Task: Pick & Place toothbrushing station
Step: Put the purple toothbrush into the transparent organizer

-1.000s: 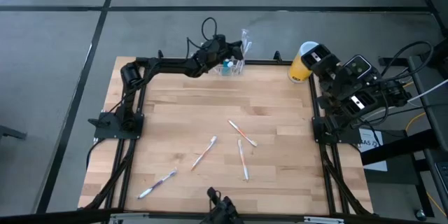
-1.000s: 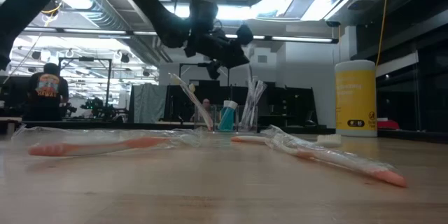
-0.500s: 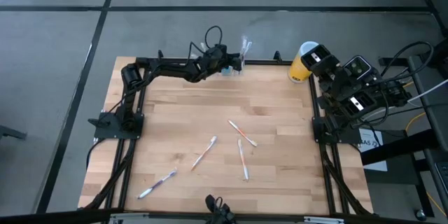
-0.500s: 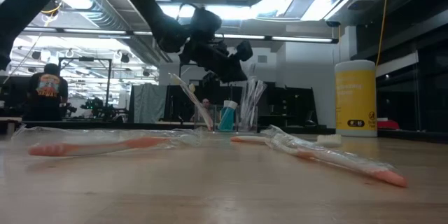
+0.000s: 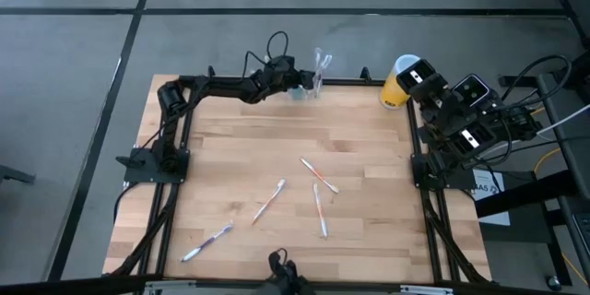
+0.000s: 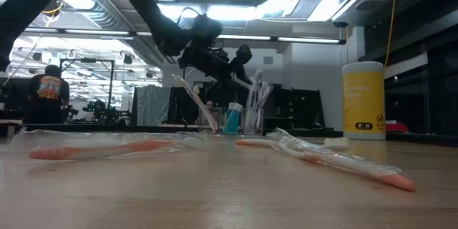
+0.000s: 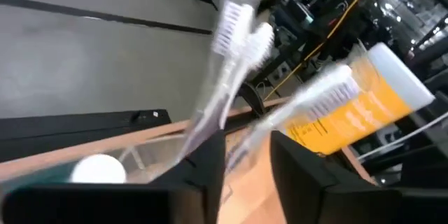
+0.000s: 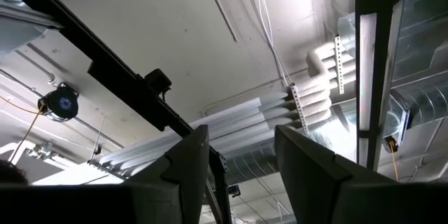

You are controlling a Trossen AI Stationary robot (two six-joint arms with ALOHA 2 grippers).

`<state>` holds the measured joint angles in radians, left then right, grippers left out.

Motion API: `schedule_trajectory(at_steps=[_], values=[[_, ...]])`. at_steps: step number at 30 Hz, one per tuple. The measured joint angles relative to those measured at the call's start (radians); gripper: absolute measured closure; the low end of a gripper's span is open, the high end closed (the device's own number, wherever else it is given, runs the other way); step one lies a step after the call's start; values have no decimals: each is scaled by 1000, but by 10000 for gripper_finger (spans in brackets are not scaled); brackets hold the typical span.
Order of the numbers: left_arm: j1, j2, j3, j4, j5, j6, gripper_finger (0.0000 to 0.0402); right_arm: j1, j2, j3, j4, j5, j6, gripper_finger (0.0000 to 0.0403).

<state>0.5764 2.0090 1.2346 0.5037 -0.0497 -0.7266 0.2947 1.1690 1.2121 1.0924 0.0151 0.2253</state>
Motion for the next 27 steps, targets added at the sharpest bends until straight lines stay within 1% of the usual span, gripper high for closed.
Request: schedule_trajectory(at_steps=[3, 4, 6, 8, 11, 14, 16, 18, 20, 21, 23, 24, 26, 27], values=[[17, -5, 0, 42, 37, 9, 256, 0, 0, 0, -1, -3, 0, 237], [20, -10, 0, 66, 66, 26, 247, 0, 0, 0, -1, -5, 1, 237], [26, -34, 0, 73, 147, 71, 236, 0, 0, 0, -2, -5, 1, 237], [18, -70, 2, 38, 232, 154, 233, 0, 0, 0, -3, -5, 1, 237], [-29, -149, 2, -141, 360, 325, 238, 0, 0, 0, -5, -5, 1, 237], [-129, -231, -2, -413, 431, 545, 249, 1, 0, 0, -5, -9, 2, 237], [-206, -275, -14, -592, 427, 694, 255, 3, 0, 0, -6, -9, 2, 237], [-281, -302, -35, -732, 387, 812, 259, 5, 0, 0, -5, -11, 2, 237], [-337, -316, -61, -800, 340, 863, 260, 6, 0, 0, -8, -26, 2, 237], [-360, -319, -70, -822, 324, 862, 260, 6, 0, 0, -10, -31, 2, 237], [-398, -320, -86, -884, 269, 802, 260, 6, 1, 0, -19, -31, 3, 237], [-415, -320, -95, -941, 227, 738, 260, 6, 1, 0, -22, -29, 6, 237], [-441, -320, -110, -1089, 114, 553, 261, 6, 1, 0, -29, -26, 10, 237], [-447, -320, -114, -1169, 75, 463, 261, 6, 1, 0, -31, -26, 11, 237]])
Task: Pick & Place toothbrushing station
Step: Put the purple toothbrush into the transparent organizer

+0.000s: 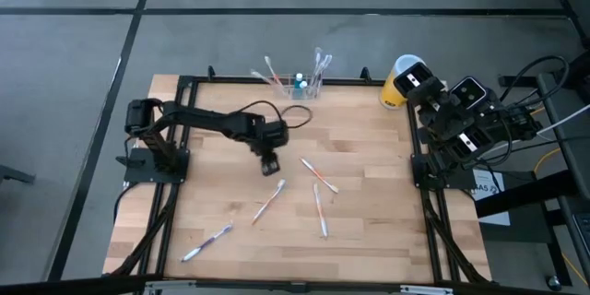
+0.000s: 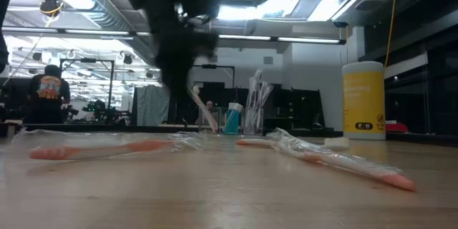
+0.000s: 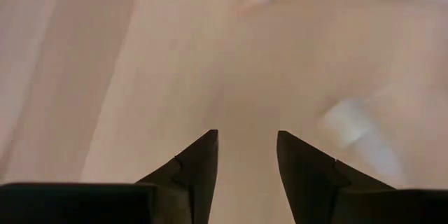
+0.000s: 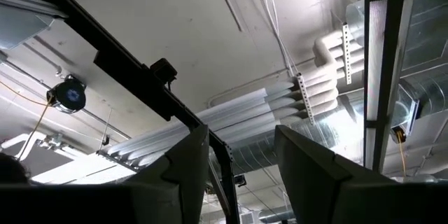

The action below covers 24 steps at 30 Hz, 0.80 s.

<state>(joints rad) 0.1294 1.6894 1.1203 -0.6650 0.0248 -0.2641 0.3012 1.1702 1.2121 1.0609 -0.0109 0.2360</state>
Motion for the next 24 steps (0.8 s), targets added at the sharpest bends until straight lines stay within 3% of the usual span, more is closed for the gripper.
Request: schedule_trajectory(at_steps=[3, 9, 13, 17, 21, 24], values=[[-16, -14, -25, -219, 8, -121, 261, 0, 1, 0, 0, 7, 16, 237], [-173, -180, -150, -348, 150, -282, 261, 0, 1, 0, -1, 48, 41, 237], [-323, -360, -220, -348, 199, -501, 261, 0, 1, 0, -2, 48, 46, 237], [-499, -505, -248, -267, 154, -696, 261, 0, 1, 0, -1, 48, 64, 237], [-655, -560, -279, -156, 73, -798, 257, 0, 1, 0, -1, 38, 71, 237], [-711, -545, -315, -112, 81, -866, 247, 0, 1, 0, 0, 21, 70, 237]])
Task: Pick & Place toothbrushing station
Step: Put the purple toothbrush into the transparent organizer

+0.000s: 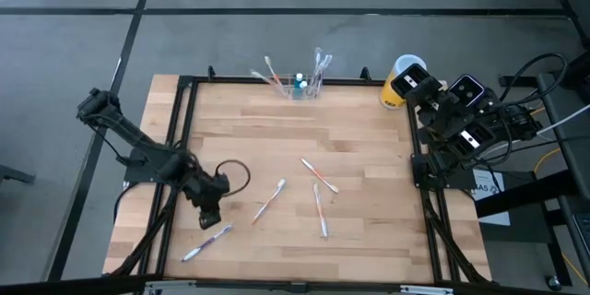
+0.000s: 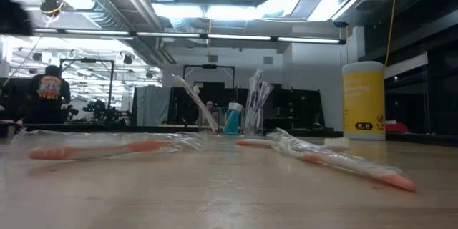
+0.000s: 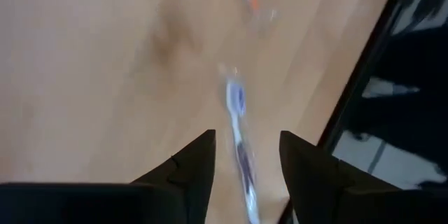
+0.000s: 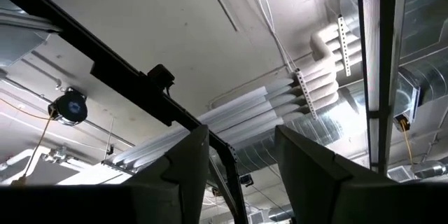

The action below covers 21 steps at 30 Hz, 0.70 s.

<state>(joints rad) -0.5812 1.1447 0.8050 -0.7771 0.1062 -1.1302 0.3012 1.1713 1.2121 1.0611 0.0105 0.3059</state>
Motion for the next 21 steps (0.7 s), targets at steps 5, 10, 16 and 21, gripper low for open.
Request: schedule_trajectory(at_steps=[5, 10, 16, 21], values=[[-6, 51, -76, 140, 95, -51, 223, 0, 0, 0, 0, -3, -2, 237], [0, 114, -86, 178, 102, 1, 207, 0, 0, 0, 0, -3, -3, 237], [17, 224, -86, 264, 118, 68, 204, 0, 0, 0, 0, -3, -7, 237], [42, 309, -86, 332, 119, 103, 204, 0, 0, 0, 0, 11, 1, 237]])
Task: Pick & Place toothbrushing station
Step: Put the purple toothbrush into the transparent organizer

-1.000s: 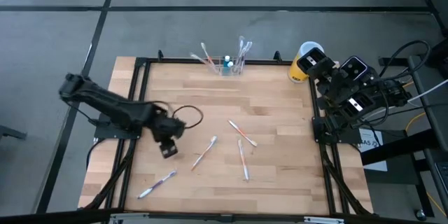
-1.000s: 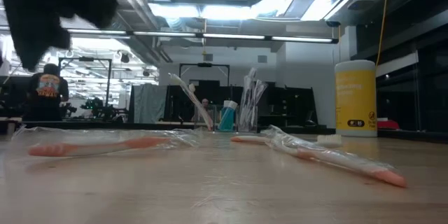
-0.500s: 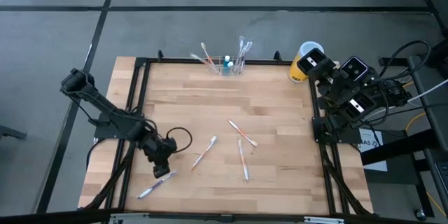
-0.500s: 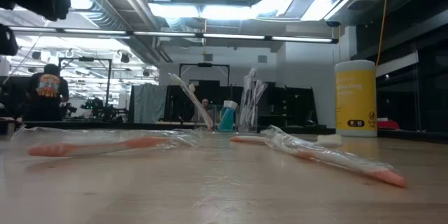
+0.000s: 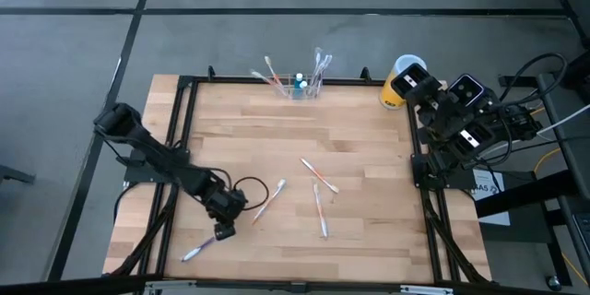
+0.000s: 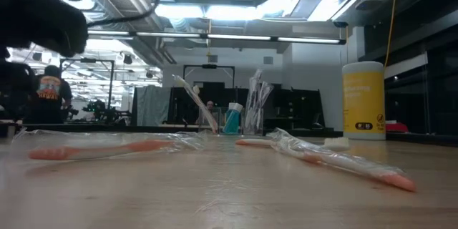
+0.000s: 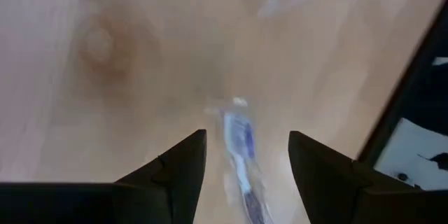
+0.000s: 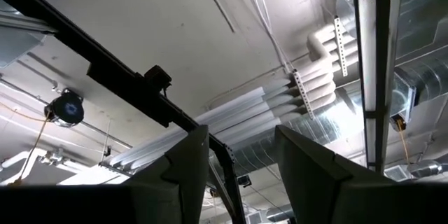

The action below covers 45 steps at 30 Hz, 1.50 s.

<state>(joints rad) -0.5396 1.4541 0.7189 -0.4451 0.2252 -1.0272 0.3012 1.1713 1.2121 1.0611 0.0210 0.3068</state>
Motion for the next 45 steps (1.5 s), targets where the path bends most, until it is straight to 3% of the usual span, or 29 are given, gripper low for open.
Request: schedule_trajectory(at_steps=[9, 12, 16, 19, 23, 27, 32, 36, 40, 43, 45], values=[[8, 134, 6, 68, 18, -29, 213, 0, -2, 0, 0, 17, 23, 237], [19, 147, 6, 51, 24, -19, 253, 0, -8, 0, 1, 17, 24, 237], [55, 131, 1, 29, 35, 50, 370, 0, -16, 0, 0, 17, 24, 237], [99, 115, -1, 32, 59, 111, 395, 0, -20, 0, 0, 17, 25, 237], [184, 29, 42, 38, 16, 251, 399, 0, -21, 0, 0, 17, 26, 237], [315, -84, 117, 84, -32, 417, 399, 0, -24, 0, 0, 23, 26, 237], [531, -179, 238, 171, -335, 606, 399, 0, -24, 0, 0, 24, 3, 237], [763, -200, 272, 397, -509, 760, 399, -1, -24, 0, 0, 18, -11, 237], [988, -140, 270, 704, -496, 813, 399, 0, -24, 0, -1, 7, -34, 237], [1110, -43, 282, 911, -383, 779, 399, 0, -24, 0, -1, -11, -35, 237], [1154, 42, 325, 950, -319, 755, 399, 0, -24, 0, -2, -14, -43, 237]])
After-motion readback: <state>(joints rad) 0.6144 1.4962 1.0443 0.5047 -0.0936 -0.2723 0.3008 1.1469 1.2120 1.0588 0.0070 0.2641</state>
